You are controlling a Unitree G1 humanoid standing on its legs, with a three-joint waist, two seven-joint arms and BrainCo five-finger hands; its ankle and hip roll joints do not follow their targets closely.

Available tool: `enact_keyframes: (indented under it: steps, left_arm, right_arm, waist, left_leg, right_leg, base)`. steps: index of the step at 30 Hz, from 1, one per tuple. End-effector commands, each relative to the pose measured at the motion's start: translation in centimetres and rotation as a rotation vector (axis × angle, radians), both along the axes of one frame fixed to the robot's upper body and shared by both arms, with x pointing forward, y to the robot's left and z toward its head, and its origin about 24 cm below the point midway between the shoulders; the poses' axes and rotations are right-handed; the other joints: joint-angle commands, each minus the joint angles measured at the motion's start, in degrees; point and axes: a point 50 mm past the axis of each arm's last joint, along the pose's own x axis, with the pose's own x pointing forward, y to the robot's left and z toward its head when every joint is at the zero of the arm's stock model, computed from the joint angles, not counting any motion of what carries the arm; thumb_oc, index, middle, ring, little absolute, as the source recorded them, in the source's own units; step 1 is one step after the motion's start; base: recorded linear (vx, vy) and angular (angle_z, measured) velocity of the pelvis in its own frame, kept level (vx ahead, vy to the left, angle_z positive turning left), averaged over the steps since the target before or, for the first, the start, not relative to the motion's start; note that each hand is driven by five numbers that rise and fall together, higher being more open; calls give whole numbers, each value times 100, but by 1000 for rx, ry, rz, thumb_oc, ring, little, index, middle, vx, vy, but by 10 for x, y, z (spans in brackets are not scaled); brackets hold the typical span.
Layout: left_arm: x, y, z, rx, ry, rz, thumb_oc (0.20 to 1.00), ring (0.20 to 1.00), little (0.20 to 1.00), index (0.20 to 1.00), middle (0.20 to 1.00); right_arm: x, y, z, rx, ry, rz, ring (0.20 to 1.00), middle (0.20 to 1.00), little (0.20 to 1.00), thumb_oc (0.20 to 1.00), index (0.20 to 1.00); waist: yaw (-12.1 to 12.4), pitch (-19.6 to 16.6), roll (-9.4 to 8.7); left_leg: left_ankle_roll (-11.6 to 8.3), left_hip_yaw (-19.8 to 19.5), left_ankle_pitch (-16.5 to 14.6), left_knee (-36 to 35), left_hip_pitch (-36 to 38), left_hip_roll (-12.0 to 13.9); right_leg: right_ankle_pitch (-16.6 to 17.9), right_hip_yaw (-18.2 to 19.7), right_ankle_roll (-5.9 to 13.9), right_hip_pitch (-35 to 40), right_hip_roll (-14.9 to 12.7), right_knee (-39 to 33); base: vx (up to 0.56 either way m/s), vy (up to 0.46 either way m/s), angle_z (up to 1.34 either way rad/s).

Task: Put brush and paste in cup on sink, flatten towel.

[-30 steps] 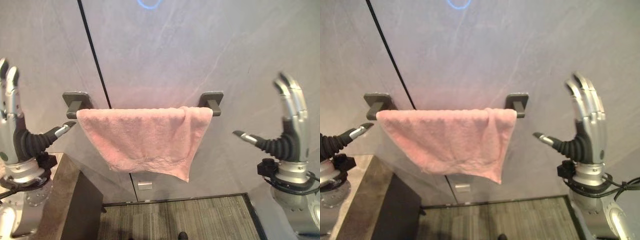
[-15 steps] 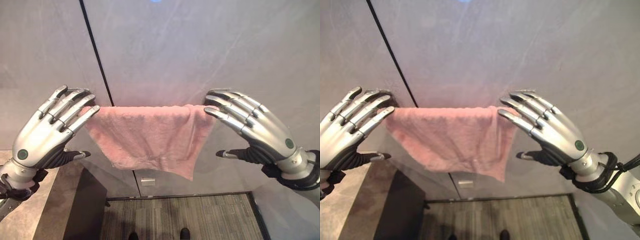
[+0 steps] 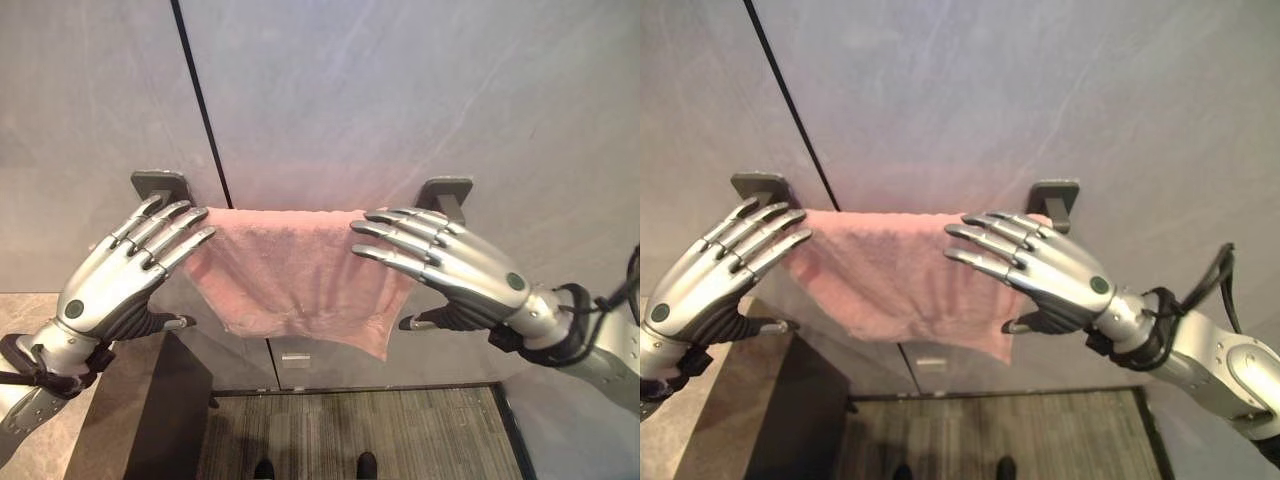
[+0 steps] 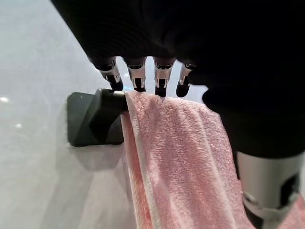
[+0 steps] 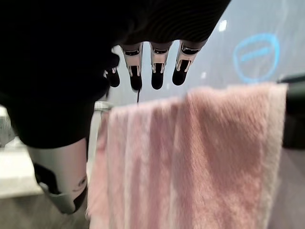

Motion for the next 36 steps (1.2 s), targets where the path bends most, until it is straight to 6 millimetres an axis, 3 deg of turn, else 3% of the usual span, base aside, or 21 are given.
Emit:
enact_keyframes:
  steps: [1,12,18,24,29,36]
  left_arm:
    - [7,12,1,15,101,54,1000,1000,1000,1000,1000]
    - [13,28,-19,19,239,130,1000,1000,1000,1000,1000]
    - [10,40,-35,16,312,188,1000,1000,1000,1000,1000]
    - [6,49,-40,-5,319,244,1000,1000,1000,1000,1000]
    - [5,57,-47,-24,332,291,1000,1000,1000,1000,1000]
    - [8,58,-52,-32,339,300,1000,1000,1000,1000,1000]
  right_arm:
    - [0,5,11,59,79,34,1000,1000,1000,1000,1000]
    - [7,-9,-8,6,213,-57,1000,1000,1000,1000,1000]
    - [16,-40,-29,-33,259,-234,1000,1000,1000,1000,1000]
    - [19,-70,-36,30,164,-420,1000,1000,1000,1000,1000]
    - [17,-78,-40,40,145,-470,1000,1000,1000,1000,1000]
    - [19,-72,-45,48,163,-450,1000,1000,1000,1000,1000]
  waist:
    - [-27,40,-81]
    - [-81,5,-38]
    - [-124,-29,10]
    - [-144,-54,31]
    - [-134,-80,27]
    - [-121,-81,35]
  left_leg:
    - [0,185,40,38,-175,-151]
    - [6,241,34,38,-272,-153]
    - [23,243,21,38,-251,-162]
    - [37,206,-11,38,-210,-171]
    - [38,200,-36,38,-153,-177]
    - [38,203,-41,38,-132,-179]
  right_leg:
    - [-170,-86,364,285,-166,65]
    - [-146,-50,384,136,-187,65]
    - [-185,-53,391,151,-186,65]
    - [-234,-97,385,225,-179,65]
    - [-268,-104,374,287,-174,65]
    - [-280,-111,368,304,-175,65]
  base:
    - [0,0,0]
    - [2,2,-1]
    - [27,1,-1]
    - [36,-3,2]
    - [8,-1,0]
    - [0,0,0]
